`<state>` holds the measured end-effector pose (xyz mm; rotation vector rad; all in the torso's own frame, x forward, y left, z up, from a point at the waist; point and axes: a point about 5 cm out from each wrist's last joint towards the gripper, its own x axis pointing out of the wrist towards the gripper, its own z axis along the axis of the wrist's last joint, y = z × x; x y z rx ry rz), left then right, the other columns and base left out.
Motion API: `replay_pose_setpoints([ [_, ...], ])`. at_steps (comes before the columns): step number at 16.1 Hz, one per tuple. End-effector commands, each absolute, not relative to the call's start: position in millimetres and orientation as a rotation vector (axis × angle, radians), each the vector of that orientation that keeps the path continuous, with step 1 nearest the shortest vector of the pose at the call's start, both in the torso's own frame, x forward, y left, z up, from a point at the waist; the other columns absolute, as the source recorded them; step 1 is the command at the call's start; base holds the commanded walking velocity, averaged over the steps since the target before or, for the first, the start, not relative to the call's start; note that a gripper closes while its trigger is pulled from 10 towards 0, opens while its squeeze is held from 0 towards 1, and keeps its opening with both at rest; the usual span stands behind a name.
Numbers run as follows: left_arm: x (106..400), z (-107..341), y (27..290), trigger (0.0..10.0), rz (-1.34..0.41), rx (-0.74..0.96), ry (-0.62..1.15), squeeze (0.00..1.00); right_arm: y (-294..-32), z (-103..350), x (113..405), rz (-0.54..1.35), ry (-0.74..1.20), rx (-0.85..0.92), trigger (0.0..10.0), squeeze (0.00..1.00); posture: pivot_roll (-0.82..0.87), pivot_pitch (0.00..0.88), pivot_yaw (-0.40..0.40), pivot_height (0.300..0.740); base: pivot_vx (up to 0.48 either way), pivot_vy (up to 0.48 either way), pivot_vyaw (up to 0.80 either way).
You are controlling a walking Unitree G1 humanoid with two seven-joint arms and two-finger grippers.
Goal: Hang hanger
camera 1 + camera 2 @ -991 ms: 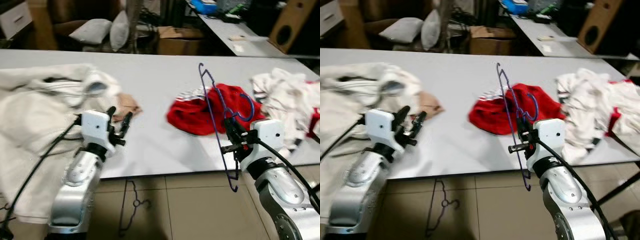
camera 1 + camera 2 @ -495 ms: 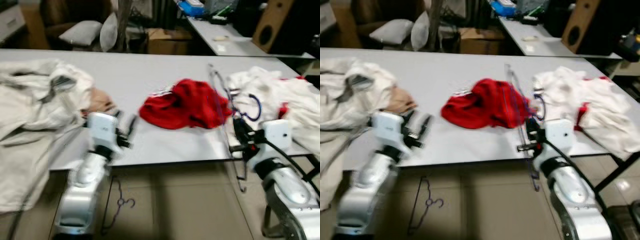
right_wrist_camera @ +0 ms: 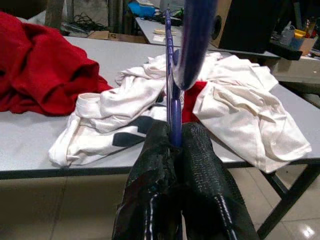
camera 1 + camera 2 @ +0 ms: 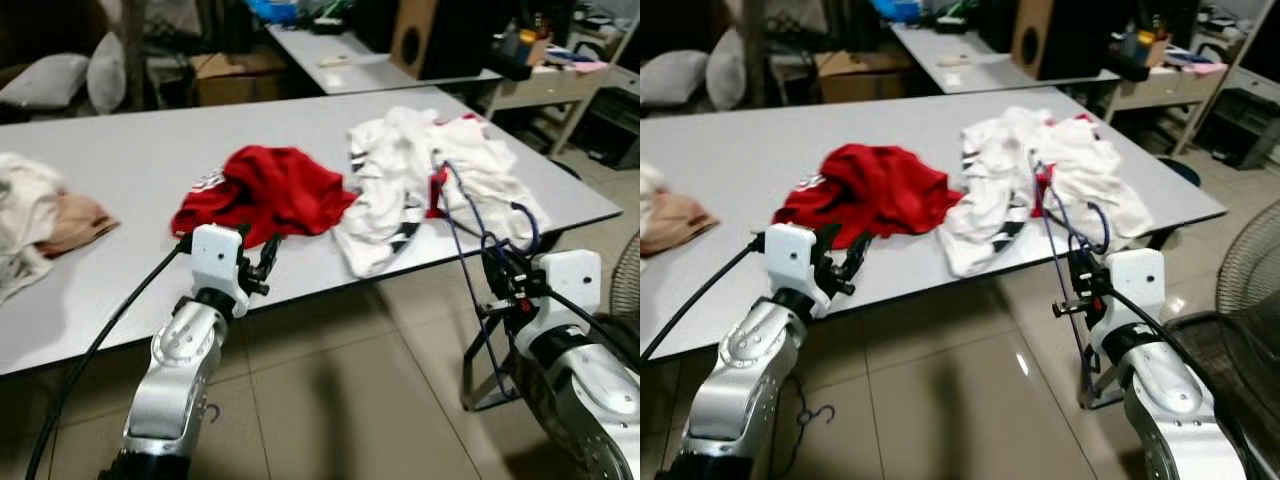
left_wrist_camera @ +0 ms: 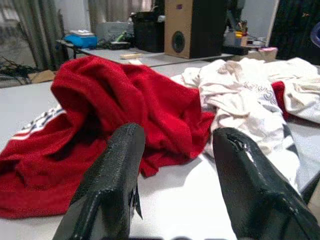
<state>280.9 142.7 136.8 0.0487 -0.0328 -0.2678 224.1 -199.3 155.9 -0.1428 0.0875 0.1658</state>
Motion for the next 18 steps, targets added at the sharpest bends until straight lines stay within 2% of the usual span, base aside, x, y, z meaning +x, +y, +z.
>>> replay_pose_setpoints([
  [1,285,136,153,10.0,-0.216,0.067,-0.021,0.00,-194,161,224,0.210,0.064,-0.149,10.0,0.00,-0.15,0.000,-0.034,0.740,0.360,0.000,0.00],
  [5,290,130,166,10.0,-0.151,0.080,0.008,0.00,-187,163,222,0.308,0.051,-0.189,10.0,0.00,-0.16,0.000,-0.027,0.740,0.366,0.000,0.00],
  [11,298,132,169,10.0,-0.140,0.081,0.003,0.00,-187,165,222,0.304,0.037,-0.205,10.0,0.00,-0.16,0.000,-0.013,0.740,0.402,0.000,0.00],
  [14,294,128,172,10.0,-0.157,0.044,0.015,0.00,-186,161,218,0.288,0.044,-0.180,10.0,0.00,-0.16,0.000,0.002,0.740,0.000,0.000,0.00],
  [15,294,126,174,10.0,-0.191,0.027,0.000,1.00,-183,160,216,0.294,0.045,-0.181,10.0,0.00,-0.17,0.000,0.019,0.740,0.000,0.000,0.00],
  [18,297,118,183,10.0,-0.205,0.090,0.030,1.00,-181,158,214,0.298,0.042,-0.182,10.0,0.00,-0.15,0.000,0.035,0.740,0.000,0.000,0.00],
])
